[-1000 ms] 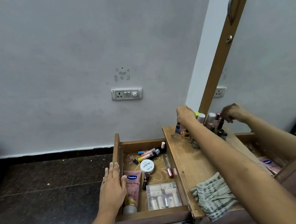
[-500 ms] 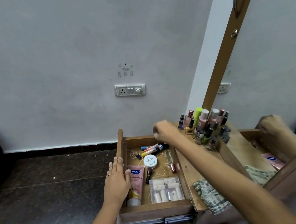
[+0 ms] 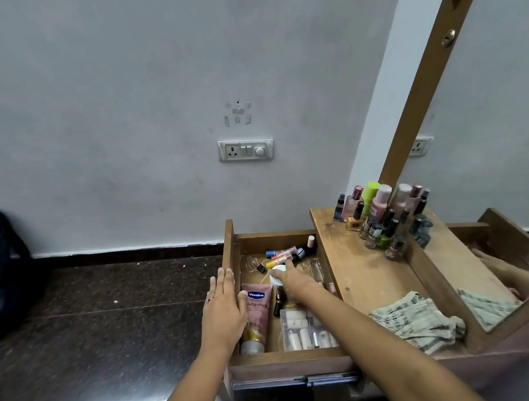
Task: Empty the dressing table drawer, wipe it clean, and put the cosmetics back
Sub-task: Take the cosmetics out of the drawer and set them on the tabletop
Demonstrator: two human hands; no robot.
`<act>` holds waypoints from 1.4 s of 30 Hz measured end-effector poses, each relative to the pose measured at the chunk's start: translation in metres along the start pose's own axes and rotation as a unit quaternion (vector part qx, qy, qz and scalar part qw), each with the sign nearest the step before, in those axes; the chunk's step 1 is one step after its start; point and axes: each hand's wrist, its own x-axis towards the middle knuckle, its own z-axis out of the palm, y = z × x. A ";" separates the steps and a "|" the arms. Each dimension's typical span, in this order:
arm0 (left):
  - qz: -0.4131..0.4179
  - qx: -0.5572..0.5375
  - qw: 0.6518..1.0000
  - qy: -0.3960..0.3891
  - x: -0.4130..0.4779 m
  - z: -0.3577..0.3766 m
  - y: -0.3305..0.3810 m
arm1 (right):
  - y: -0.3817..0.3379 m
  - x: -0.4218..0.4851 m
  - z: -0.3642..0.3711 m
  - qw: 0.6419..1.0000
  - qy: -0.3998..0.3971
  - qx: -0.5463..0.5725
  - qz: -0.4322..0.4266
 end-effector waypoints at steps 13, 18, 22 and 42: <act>-0.007 0.002 1.000 0.000 0.001 0.003 -0.001 | 0.000 0.006 -0.001 0.998 0.036 0.009 0.046; -0.006 -0.004 1.000 0.003 0.000 0.004 -0.002 | 0.001 -0.001 -0.016 0.997 0.054 -0.001 0.050; -0.001 -0.005 1.000 0.003 0.001 0.003 -0.002 | 0.009 -0.020 -0.057 0.986 0.150 0.055 0.043; -0.004 -0.004 1.000 0.000 0.000 0.003 -0.001 | 0.067 -0.046 -0.080 0.933 0.248 0.046 0.256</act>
